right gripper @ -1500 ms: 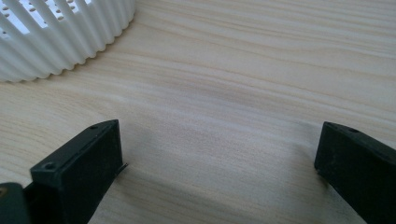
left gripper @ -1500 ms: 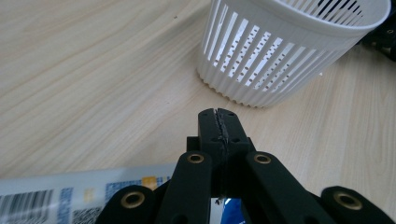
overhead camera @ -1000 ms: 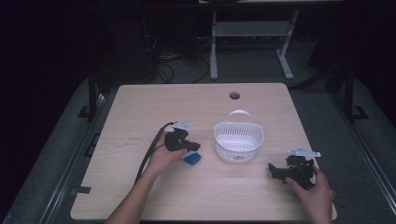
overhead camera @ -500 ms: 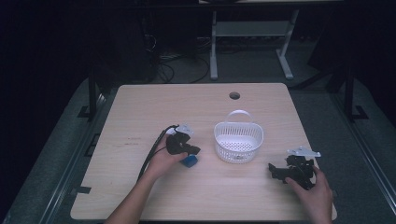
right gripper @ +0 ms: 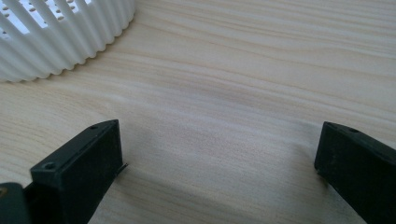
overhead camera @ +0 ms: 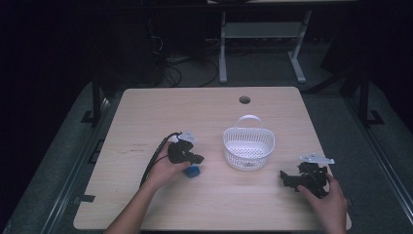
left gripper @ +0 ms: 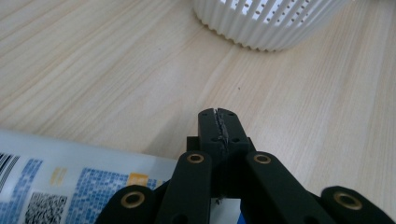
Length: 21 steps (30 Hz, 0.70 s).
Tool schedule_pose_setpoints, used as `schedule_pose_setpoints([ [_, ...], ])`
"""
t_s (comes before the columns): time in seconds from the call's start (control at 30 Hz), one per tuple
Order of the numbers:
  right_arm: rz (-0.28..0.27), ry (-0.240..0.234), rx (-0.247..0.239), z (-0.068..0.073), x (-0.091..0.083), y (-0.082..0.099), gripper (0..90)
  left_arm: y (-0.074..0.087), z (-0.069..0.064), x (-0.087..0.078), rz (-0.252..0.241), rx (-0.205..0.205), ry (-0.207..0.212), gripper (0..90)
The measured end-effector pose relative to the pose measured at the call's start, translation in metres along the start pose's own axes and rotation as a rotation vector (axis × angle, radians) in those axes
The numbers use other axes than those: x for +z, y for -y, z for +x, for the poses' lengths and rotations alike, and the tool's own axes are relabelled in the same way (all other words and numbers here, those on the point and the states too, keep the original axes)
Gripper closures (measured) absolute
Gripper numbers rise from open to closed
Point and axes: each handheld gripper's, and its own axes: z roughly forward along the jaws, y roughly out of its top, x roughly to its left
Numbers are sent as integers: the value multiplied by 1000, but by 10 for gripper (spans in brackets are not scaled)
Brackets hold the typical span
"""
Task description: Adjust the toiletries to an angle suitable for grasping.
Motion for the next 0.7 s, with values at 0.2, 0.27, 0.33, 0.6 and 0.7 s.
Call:
schedule_pose_setpoints([
  [0.2,0,0,0,0,0,0,4,8,-1,-5,2,-12,-7,900],
  [0.27,0,0,0,0,0,0,5,11,0,-8,14,-4,-6,900],
  [0.33,0,0,1,0,0,0,4,14,0,-10,13,-12,-11,900],
  [0.6,0,0,1,0,0,0,4,27,3,-23,21,-24,-32,900],
  [0.7,0,0,1,0,0,0,5,33,6,-28,26,-28,-43,900],
])
